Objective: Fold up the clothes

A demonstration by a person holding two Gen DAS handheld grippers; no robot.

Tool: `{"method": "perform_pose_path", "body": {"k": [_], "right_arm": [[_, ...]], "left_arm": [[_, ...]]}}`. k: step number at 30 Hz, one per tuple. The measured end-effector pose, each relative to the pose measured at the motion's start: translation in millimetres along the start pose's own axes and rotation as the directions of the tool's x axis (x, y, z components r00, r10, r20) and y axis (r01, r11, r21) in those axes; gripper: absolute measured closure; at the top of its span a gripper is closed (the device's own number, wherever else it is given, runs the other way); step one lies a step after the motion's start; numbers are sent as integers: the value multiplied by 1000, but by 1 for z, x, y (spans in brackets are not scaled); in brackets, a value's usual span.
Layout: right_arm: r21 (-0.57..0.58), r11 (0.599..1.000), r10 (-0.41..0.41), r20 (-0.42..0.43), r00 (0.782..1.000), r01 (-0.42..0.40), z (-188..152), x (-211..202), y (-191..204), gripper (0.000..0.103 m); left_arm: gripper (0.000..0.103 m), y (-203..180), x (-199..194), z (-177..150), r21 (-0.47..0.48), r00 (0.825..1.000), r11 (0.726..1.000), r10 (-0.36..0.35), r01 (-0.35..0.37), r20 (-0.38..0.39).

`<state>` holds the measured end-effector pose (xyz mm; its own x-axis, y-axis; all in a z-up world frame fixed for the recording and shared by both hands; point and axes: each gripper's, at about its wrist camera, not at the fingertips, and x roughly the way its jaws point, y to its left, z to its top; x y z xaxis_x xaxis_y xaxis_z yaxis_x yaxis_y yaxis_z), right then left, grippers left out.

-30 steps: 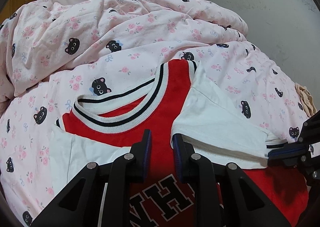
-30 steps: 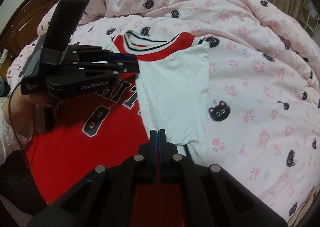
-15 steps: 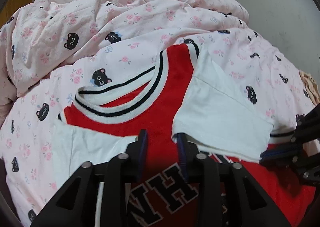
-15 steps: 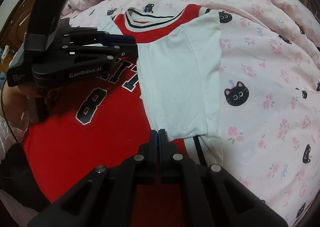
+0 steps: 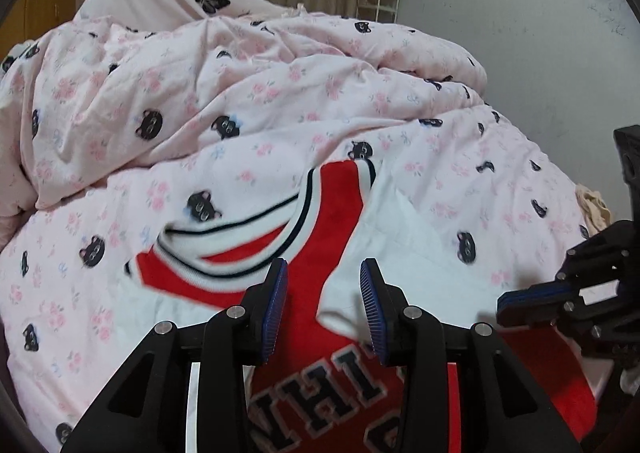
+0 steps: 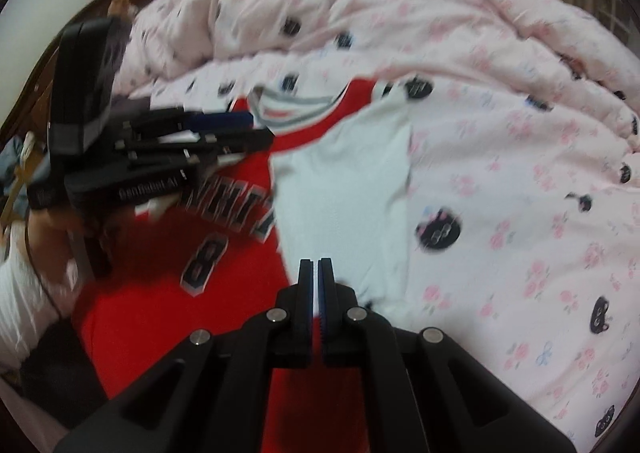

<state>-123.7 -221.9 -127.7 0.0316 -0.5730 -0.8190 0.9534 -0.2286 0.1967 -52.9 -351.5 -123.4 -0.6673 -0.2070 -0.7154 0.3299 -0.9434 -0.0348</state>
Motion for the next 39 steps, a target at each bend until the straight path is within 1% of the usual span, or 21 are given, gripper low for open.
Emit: {"method": "perform_pose_path", "body": {"k": [1, 4, 5, 8, 12, 13, 16, 19, 21, 22, 24, 25, 26, 28, 29, 33, 37, 39], "right_arm": [[3, 1000, -2, -2, 1000, 2, 1, 4, 0, 100], [-3, 1000, -5, -36, 999, 5, -2, 17, 2, 100], [-12, 1000, -13, -56, 998, 12, -4, 22, 3, 100], [-46, 998, -41, -126, 991, 35, -14, 40, 6, 100], [-54, 998, -46, -129, 991, 39, -17, 43, 7, 100], [-49, 998, -38, -118, 992, 32, -16, 41, 6, 100], [-24, 1000, -10, -81, 997, 8, -15, 30, 0, 100], [29, 1000, 11, -27, 1000, -10, -14, 11, -10, 100], [61, 998, 8, -4, 1000, -8, -18, -2, -15, 100], [80, 997, 5, 4, 1000, -6, -22, -8, -18, 100], [116, 993, 1, 21, 1000, -3, -28, -21, -22, 100], [131, 991, 0, 32, 999, -4, -32, -27, -22, 94], [148, 989, 0, 43, 999, -7, -39, -34, -22, 89], [162, 987, -6, 51, 999, -2, -53, -42, -19, 65], [162, 987, -15, 51, 999, 7, -65, -47, -16, 63], [167, 985, -38, 32, 999, 32, -102, -60, -10, 63], [173, 984, -55, 3, 998, 54, -132, -66, -6, 63], [167, 983, -70, -6, 998, 70, -138, -69, -4, 63]], "left_arm": [[70, -2, 6, -1, 11, 999, 999, 32, -32, -8], [70, -2, 26, -13, 42, 990, 993, 116, -113, -81], [70, -1, 30, -16, 41, 988, 993, 112, -109, -106], [70, -1, 30, -17, 45, 986, 993, 117, -112, -116], [70, -1, 27, -16, 43, 987, 993, 117, -113, -112], [70, -1, 24, -15, 38, 988, 993, 114, -110, -102], [70, 2, -2, -8, 15, 996, 996, 85, -85, -36], [68, 10, -40, -8, -7, 996, 996, 85, -85, 41], [54, 18, -66, -11, -31, 992, 994, 104, -102, 76], [52, 22, -79, -16, -45, 989, 992, 119, -115, 89], [52, 29, -109, -32, -84, 983, 986, 151, -142, 102], [52, 30, -117, -39, -101, 982, 984, 159, -149, 103], [52, 34, -130, -52, -129, 980, 979, 171, -158, 103], [52, 40, -150, -78, -160, 975, 970, 201, -184, 91], [52, 43, -161, -95, -177, 971, 963, 223, -206, 84], [52, 49, -189, -149, -244, 965, 940, 257, -237, 55], [52, 48, -203, -189, -306, 971, 926, 237, -221, 18], [52, 41, -206, -203, -303, 972, 927, 236, -221, 13]]}}
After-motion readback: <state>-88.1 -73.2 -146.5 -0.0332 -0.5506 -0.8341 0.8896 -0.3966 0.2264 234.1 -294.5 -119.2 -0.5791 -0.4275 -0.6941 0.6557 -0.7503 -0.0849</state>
